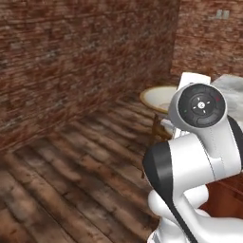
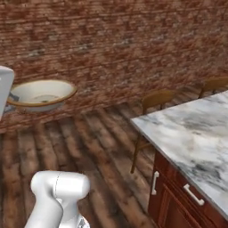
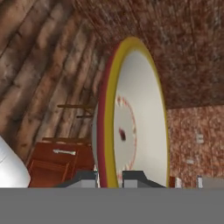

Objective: Pick up the bowls from the cabinet and place each bowl in front of a stool on the dining counter.

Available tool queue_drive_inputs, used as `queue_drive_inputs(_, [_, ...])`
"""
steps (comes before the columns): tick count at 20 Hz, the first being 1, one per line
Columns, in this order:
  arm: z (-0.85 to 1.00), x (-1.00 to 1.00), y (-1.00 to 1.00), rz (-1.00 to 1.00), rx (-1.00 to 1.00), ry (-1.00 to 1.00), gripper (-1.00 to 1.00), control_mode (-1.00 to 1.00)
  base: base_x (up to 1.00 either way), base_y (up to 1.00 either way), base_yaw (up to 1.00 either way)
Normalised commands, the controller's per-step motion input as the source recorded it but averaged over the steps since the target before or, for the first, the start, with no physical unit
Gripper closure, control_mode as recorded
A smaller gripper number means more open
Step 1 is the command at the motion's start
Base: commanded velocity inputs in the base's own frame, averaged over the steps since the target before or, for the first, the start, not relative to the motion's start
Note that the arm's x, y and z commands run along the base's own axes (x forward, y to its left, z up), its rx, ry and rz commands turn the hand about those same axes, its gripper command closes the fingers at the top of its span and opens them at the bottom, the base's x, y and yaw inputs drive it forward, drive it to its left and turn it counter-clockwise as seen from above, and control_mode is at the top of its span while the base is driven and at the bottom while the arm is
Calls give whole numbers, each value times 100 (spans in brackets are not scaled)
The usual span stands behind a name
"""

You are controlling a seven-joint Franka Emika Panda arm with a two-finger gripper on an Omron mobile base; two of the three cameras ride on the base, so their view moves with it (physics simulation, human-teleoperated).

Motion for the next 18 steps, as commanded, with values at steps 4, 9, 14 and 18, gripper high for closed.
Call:
queue_drive_inputs(4, [0, 0, 0, 0, 0, 0, 100, 100, 99, 77, -72])
queue_drive_inputs(9, [0, 0, 0, 0, 0, 0, 100, 100, 96, 87, -70])
queue_drive_inputs(14, [0, 0, 0, 0, 0, 0, 100, 100, 93, 68, -78])
queue_drive_inputs(18, [0, 0, 0, 0, 0, 0, 100, 100, 37, 41, -92])
